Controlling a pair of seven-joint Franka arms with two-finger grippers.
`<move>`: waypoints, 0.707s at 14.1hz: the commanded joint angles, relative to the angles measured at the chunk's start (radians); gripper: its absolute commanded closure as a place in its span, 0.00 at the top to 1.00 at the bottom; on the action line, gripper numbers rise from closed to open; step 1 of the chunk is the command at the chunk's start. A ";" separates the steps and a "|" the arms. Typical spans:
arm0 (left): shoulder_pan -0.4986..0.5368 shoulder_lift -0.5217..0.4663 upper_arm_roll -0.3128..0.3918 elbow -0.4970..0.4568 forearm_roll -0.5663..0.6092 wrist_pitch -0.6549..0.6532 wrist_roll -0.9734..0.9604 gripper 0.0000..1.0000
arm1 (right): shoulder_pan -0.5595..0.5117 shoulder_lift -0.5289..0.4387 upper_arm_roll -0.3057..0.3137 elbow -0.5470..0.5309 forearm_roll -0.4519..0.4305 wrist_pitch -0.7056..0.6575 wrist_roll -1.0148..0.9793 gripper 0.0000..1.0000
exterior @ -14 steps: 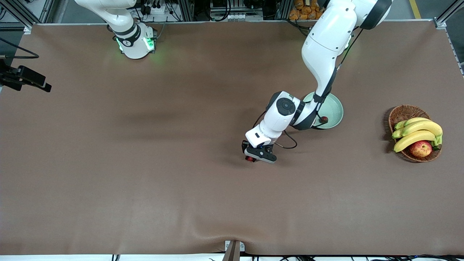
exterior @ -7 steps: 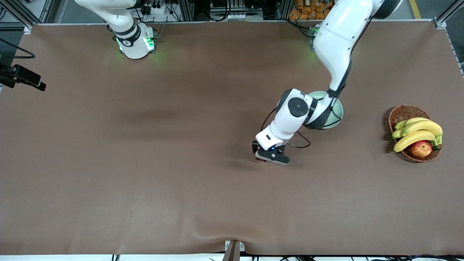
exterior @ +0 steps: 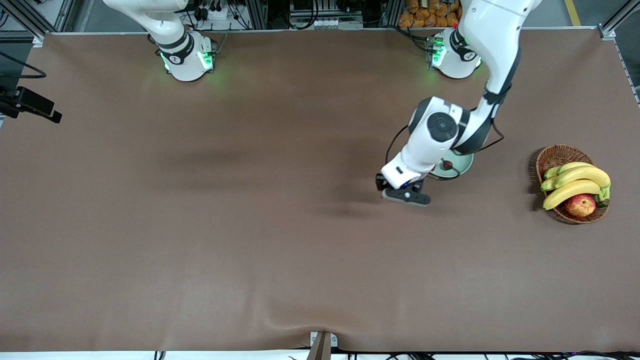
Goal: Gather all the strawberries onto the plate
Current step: 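Carry the strawberry over the plate with the left gripper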
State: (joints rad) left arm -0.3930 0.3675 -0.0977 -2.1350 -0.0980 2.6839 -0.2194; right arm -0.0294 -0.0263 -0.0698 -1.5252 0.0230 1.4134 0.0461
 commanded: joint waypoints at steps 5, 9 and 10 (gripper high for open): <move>0.068 -0.245 -0.008 -0.293 0.012 -0.077 0.024 0.00 | 0.015 0.005 0.011 0.014 0.006 -0.010 0.009 1.00; 0.208 -0.280 -0.010 -0.303 0.014 -0.228 0.214 0.00 | 0.043 0.003 0.012 0.014 0.006 -0.014 0.015 1.00; 0.226 -0.274 -0.010 -0.310 0.012 -0.237 0.250 0.00 | 0.048 0.003 0.012 0.014 0.006 -0.016 0.017 1.00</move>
State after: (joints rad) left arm -0.2219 0.1148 -0.0979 -2.4151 -0.0980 2.4746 -0.0400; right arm 0.0099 -0.0249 -0.0576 -1.5248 0.0259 1.4133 0.0473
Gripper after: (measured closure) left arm 0.665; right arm 0.000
